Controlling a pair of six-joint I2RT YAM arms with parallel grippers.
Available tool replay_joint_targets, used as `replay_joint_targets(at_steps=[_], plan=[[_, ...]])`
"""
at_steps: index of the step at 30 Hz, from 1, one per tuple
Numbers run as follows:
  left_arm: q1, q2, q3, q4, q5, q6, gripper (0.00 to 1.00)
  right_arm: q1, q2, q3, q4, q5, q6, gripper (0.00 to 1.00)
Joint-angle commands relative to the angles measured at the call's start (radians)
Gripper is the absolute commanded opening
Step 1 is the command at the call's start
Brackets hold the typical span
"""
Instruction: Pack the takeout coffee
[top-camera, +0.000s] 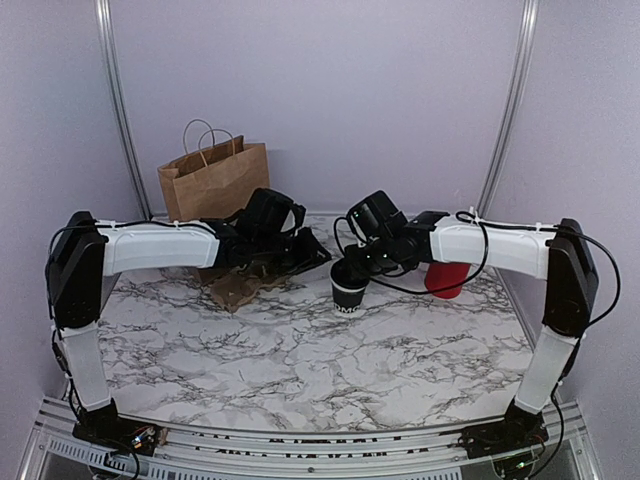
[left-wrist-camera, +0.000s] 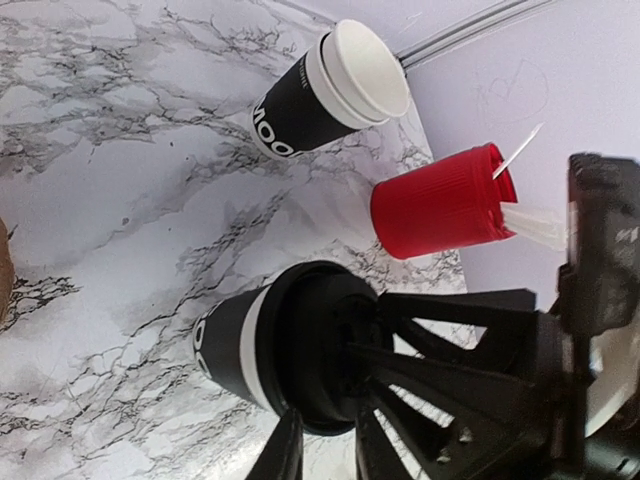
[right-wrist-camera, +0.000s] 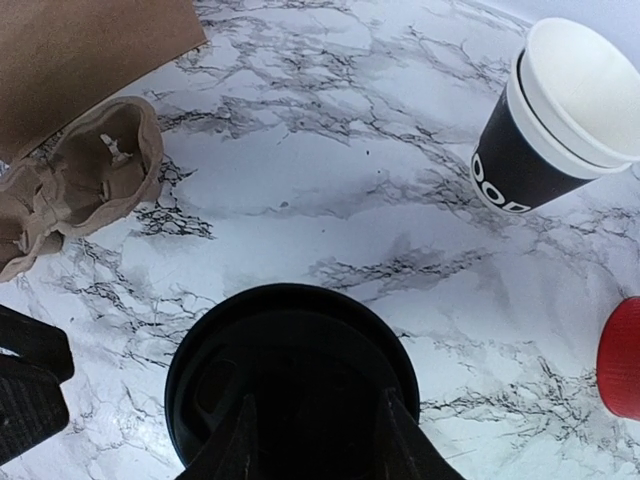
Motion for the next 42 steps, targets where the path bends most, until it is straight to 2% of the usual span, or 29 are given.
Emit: replay_joint_targets(at_steps=[1, 8, 13, 17, 21, 24, 27, 35, 42], plan=[[-0.002, -0.034, 0.063, -0.036, -0.01, 0.007, 0.17, 0.032, -0.005, -0.026, -0.015, -0.001, 0.033, 0.37], [-0.006, -0.019, 0.101, -0.059, 0.014, -0.006, 0.11, 0.04, -0.018, -0.067, 0.011, -0.001, 0.064, 0.34], [-0.016, -0.036, 0.103, -0.078, -0.015, 0.019, 0.1, 0.044, -0.036, -0.081, 0.03, 0.0, 0.077, 0.33], [-0.031, 0.04, 0.089, -0.077, -0.011, 0.028, 0.09, 0.05, -0.036, -0.084, 0.038, 0.007, 0.082, 0.32], [-0.049, 0.115, 0.0, -0.06, -0.019, 0.003, 0.06, 0.058, -0.033, -0.085, 0.042, 0.007, 0.087, 0.32], [-0.049, 0.116, -0.091, -0.006, -0.025, -0.031, 0.04, 0.06, -0.027, -0.084, 0.038, 0.005, 0.089, 0.32], [-0.047, 0.102, -0.118, 0.005, -0.038, -0.031, 0.04, 0.059, -0.024, -0.081, 0.033, 0.01, 0.089, 0.32], [-0.03, 0.056, -0.056, -0.027, -0.043, 0.005, 0.05, 0.06, -0.03, -0.091, 0.023, 0.023, 0.094, 0.32], [-0.025, -0.021, 0.085, -0.099, -0.058, 0.077, 0.06, 0.06, -0.027, -0.099, 0.025, 0.021, 0.099, 0.32]])
